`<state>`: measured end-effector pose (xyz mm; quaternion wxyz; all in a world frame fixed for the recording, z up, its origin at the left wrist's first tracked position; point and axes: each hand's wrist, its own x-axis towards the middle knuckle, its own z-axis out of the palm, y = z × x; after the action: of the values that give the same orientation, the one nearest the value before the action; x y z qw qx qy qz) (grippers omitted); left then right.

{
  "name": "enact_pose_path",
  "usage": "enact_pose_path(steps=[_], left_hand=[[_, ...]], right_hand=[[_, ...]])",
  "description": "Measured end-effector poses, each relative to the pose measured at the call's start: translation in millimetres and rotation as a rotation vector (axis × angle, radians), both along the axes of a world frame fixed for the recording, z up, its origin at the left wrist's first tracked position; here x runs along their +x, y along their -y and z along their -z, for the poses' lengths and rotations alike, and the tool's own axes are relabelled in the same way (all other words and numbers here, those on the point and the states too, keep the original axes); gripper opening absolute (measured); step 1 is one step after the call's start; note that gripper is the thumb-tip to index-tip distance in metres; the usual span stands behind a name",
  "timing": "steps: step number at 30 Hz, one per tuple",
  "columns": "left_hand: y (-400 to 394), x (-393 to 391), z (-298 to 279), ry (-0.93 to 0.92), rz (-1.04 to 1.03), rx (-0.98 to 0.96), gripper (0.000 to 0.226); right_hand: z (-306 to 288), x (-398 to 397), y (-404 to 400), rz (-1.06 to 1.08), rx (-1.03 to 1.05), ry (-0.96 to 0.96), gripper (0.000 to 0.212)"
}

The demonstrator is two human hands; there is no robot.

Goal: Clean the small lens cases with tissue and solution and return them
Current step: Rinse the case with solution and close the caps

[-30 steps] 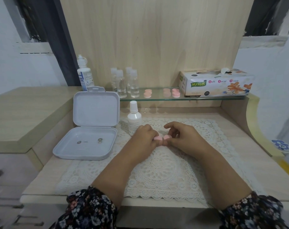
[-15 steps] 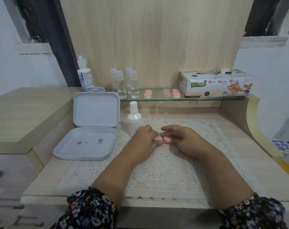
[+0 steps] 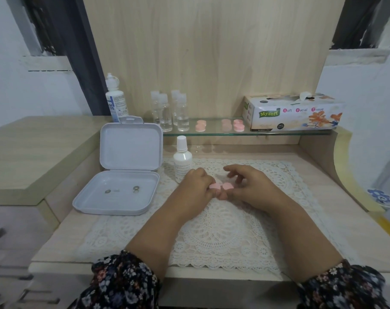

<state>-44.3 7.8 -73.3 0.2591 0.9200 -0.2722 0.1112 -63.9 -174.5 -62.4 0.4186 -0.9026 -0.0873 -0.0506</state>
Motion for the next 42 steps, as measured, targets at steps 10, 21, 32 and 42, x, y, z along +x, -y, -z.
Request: enact_pose_path(steps=[10,21,32,42], left_hand=[[0.1,1.4,1.3,0.009,-0.009,0.001,0.031],[-0.4,0.6,1.5,-0.002,-0.003,-0.014,0.027],[-0.9,-0.3,-0.4,-0.017,-0.036,-0.012,0.029],[-7.1,-1.9,-0.5,0.000,-0.068,-0.044,0.019]], right_hand=[[0.9,0.4,-1.7,-0.019,0.066,-0.043,0.061],[2.3,-0.1,-0.2,-0.064,0.212,-0.119,0.068],[0.9,0.3,2.0,-0.019,0.017,-0.038,0.039],[3.2,-1.3,-0.4,-0.014,-0.046,0.016,0.012]])
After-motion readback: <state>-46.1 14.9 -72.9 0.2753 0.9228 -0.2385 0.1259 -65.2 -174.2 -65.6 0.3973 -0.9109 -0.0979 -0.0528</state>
